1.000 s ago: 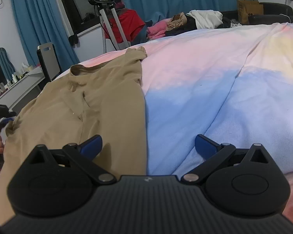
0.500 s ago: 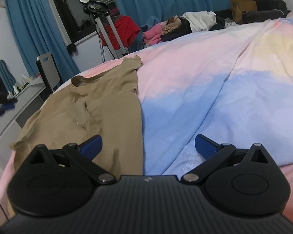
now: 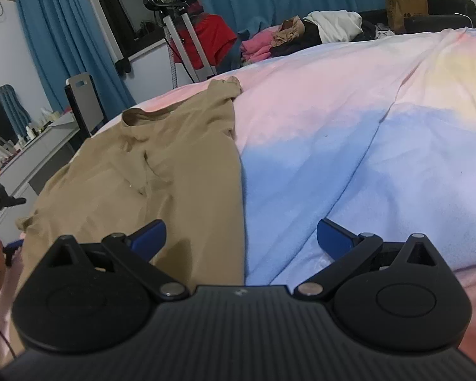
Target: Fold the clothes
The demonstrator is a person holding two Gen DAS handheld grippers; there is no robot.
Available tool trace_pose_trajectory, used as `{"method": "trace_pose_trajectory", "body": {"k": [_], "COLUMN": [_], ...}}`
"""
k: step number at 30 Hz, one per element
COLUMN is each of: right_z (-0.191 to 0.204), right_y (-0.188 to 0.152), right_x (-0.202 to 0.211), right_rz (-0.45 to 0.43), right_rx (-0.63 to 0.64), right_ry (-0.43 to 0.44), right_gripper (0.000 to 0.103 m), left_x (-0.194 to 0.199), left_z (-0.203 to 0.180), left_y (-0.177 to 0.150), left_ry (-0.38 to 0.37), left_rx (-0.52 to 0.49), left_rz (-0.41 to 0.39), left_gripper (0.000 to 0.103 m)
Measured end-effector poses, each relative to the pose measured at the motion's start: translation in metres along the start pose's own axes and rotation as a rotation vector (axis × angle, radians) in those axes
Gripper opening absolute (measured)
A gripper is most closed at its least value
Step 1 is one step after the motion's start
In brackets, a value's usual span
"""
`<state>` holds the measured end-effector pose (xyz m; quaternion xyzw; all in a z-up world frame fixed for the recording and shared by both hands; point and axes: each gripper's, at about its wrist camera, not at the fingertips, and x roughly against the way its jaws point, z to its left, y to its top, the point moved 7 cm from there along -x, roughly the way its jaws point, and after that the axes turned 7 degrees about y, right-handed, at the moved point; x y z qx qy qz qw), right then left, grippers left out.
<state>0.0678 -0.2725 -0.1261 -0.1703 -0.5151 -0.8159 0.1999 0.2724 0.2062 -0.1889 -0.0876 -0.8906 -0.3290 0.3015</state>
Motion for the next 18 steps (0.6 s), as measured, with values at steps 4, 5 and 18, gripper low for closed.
{"method": "trace_pose_trajectory", "body": {"k": [4, 5, 18], "right_z": [0.0, 0.0, -0.006], "right_y": [-0.001, -0.001, 0.009], "right_x": [-0.003, -0.004, 0.011], "right_rz": [0.005, 0.006, -0.034], "right_rx": [0.001, 0.001, -0.036], "right_ry": [-0.008, -0.009, -0.008], "right_gripper": [0.103, 0.103, 0.103], "left_x": [-0.011, -0.014, 0.069], "left_z": [-0.014, -0.018, -0.223], "left_y": [0.005, 0.006, -0.099], "left_ry": [0.018, 0.022, -0.323], "left_rx": [-0.11, -0.138, -0.866], "left_rz": [-0.054, -0.067, -0.209], "left_gripper": [0.004, 0.004, 0.003]}}
